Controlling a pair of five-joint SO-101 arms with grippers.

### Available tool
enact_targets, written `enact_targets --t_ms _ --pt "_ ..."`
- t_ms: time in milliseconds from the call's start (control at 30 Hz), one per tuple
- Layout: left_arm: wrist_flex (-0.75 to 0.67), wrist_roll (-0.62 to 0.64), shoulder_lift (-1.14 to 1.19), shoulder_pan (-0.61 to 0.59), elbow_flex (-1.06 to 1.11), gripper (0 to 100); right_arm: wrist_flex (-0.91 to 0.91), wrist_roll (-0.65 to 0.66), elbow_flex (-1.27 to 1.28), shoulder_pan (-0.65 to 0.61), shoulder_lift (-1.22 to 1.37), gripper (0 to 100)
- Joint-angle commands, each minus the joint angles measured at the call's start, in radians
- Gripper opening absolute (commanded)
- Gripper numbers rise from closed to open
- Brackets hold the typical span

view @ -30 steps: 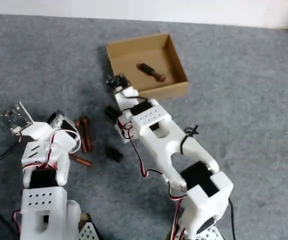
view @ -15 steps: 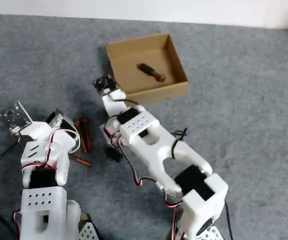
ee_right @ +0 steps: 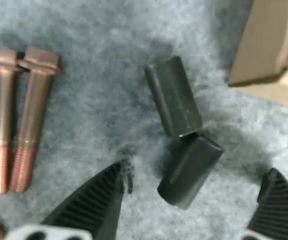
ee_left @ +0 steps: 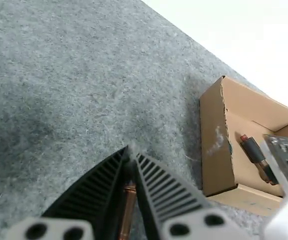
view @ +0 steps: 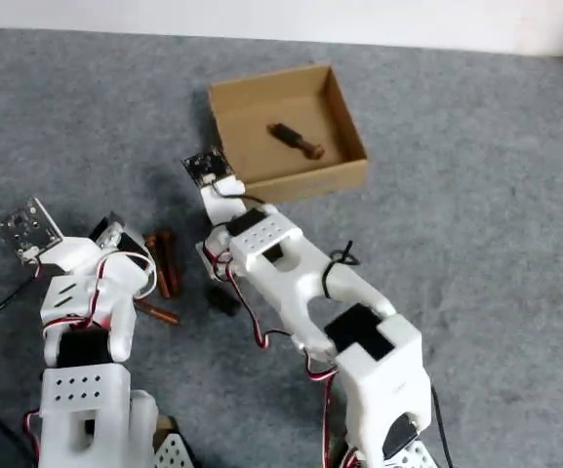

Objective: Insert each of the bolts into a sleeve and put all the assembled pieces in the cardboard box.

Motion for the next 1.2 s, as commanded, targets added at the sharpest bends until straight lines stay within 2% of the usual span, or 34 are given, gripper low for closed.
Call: enact_targets --t_ms 0,67,133,167,233,300,500,733,867,967,1067,1167 --pt "-0.006 0.008 0.002 -0.012 -0.058 1 0.036 -0.008 -0.030 0.012 0.028 31.4" --pt "-0.006 0.008 0.002 -0.012 -0.058 1 0.038 -0.008 -0.030 0.013 0.033 20.1" --pt "-0.006 0.008 0.002 -0.012 -0.058 1 0.038 -0.008 -0.030 0.016 0.033 3.2" --pt "-0.006 0.008 0.002 -0.012 -0.056 1 0.039 -0.008 -0.030 0.016 0.033 0.0" --pt "-0.006 0.008 0.002 -0.012 -0.056 1 0.039 -0.008 -0.030 0.016 0.033 3.9" --pt "-0.006 0.008 0.002 -0.012 -0.056 1 0.042 -0.008 -0.030 0.016 0.031 0.0" --pt "-0.006 0.008 0.002 -0.012 -0.056 1 0.097 -0.008 -0.024 0.008 -0.047 0.4" --pt "-0.008 0.008 0.012 -0.010 -0.061 1 0.104 0.003 0.183 0.019 -0.438 0.4" --pt "-0.008 0.008 0.013 -0.002 -0.061 1 0.105 0.095 0.360 0.038 -0.697 0.4" --pt "-0.002 0.003 0.021 -0.002 -0.085 1 0.110 0.117 0.484 0.102 -0.892 0.4" --pt "0.005 -0.081 0.130 0.022 -0.159 1 0.110 0.120 0.628 0.197 -1.073 0.4" --pt "0.086 -0.158 0.366 0.088 -0.302 1 0.105 0.121 0.768 0.251 -1.225 0.4"
